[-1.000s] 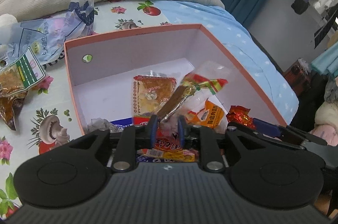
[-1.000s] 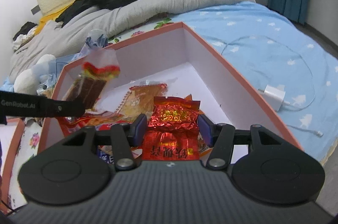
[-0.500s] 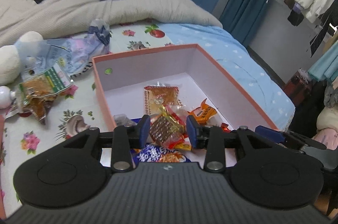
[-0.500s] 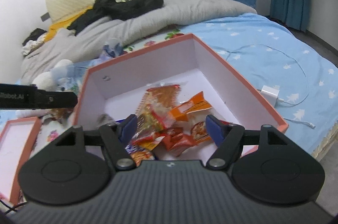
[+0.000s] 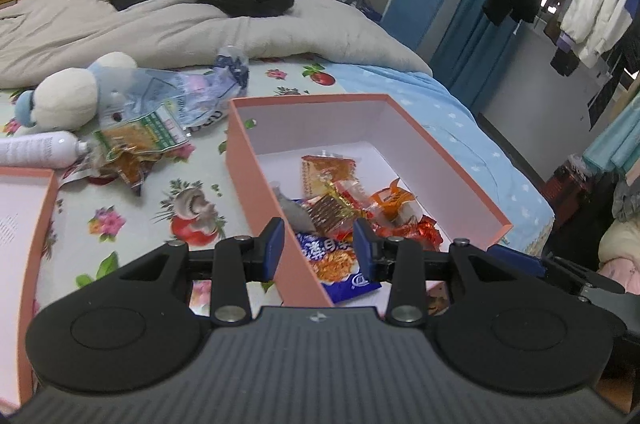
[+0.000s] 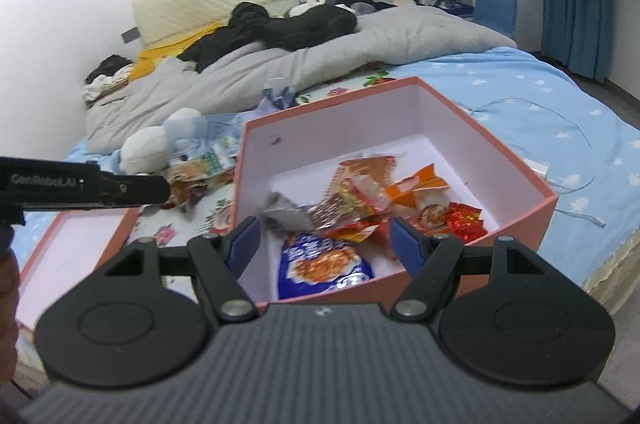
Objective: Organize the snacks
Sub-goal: 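Open both tools to drop the jerky pack and red candy packet into the box, then withdraw both tools from the box toward the snacks beside the plush toy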
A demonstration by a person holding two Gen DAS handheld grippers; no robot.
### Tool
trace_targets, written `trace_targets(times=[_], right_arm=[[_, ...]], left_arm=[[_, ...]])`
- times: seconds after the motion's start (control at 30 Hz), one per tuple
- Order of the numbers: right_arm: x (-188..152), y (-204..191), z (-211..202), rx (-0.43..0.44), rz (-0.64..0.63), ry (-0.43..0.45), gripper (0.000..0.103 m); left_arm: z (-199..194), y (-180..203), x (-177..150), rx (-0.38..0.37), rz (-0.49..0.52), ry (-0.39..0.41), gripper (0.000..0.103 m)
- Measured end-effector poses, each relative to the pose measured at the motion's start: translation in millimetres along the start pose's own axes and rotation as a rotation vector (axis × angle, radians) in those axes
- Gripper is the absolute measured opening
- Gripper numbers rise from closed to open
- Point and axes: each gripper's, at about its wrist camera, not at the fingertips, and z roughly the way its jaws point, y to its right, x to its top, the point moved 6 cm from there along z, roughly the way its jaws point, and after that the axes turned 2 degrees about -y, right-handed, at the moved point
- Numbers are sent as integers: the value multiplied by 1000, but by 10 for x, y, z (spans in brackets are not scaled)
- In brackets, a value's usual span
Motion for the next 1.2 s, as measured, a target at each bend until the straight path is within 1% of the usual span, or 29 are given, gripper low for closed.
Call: trace_targets(times=[0.27,0.5,0.57,0.73,0.83,1.0,1.13,1.2], right_arm=[[-164,-257,-186,53,-28,11,73],[-380,-537,-281,110,-75,-5,73],[-445,-603,-295,124,-90,-3,73],[-528,-698,-252,154,-87,-15,73],[-509,-721,-173,165,-63,-11,73],[-459,-871,50,205,-75,-21,73],[-359,-1048,335,258,-86,-34,73],[-294,-1113,496,281,-82,-46,73]], left_arm=[[-388,-145,-270,38,-32,24,43],[-601,-336,-560,73,-81,28,43],[-625,-424,-659,85,-95,31,49],[-582,-681,-873,119,-146,2,49],[-531,-845,-902,135,-178,10,49],[-409,-1207,-859,164,-243,29,49],[-229,-1578,-779,188,-291,43,49],[-112,-1739,-734,185,-312,50,49]])
